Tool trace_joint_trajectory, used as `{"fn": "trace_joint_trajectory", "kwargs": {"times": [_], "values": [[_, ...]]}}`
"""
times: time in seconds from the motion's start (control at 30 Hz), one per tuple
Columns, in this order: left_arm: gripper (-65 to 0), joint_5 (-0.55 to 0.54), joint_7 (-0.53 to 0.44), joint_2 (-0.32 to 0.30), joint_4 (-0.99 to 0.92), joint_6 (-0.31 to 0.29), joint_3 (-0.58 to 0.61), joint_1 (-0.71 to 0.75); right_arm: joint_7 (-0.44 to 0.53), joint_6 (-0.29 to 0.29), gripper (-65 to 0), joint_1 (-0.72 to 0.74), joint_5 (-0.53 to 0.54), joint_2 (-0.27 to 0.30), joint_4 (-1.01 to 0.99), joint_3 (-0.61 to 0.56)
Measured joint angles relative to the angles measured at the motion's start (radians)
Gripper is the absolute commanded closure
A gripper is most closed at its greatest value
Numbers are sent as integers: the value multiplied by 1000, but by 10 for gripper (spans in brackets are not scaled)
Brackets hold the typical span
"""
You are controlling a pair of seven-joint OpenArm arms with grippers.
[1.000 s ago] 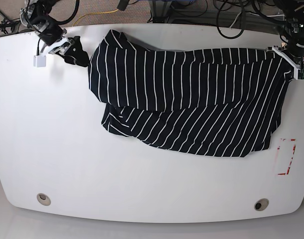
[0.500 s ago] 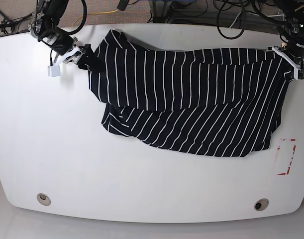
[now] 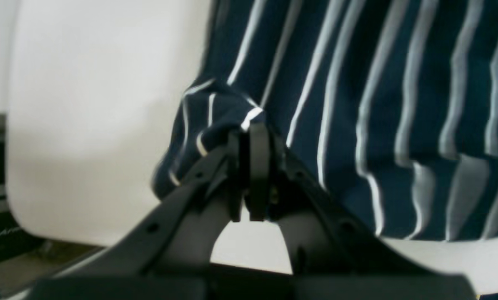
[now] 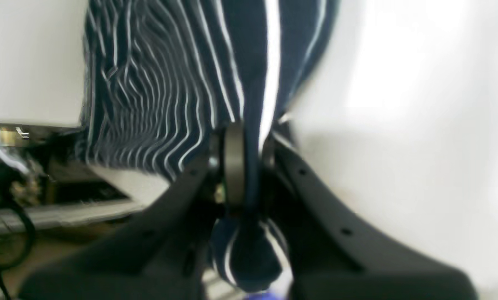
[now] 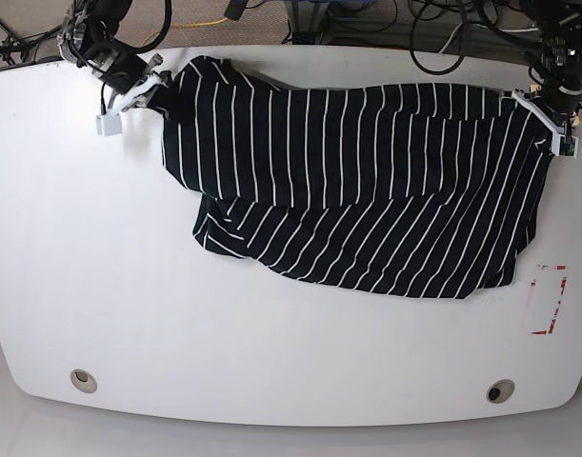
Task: Fold the T-shirt properly
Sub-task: 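Lift the shirt with both grippers and pull it away from the table, then swing the held shirt down and drag it back across the table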
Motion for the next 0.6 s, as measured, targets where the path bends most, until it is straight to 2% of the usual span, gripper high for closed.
{"fn": "trace_joint_trajectory", "kwargs": {"times": [0.17,0.33,0.43,0.6], "values": [[0,9,1,-1,1,3,29,7,-10,-2,0,-116,-11,2,204,1],[0,7,0,1,1,0,37,1,-9,3,0,-188,-4,0,278,0],[0,14,-4,-1,1,4,87,-14,-10,3,0,-183,-18,5,278,0],[0,6,-113,1,8,5,187,-45,-9,2,0,-87,-88,37,279,1]]}}
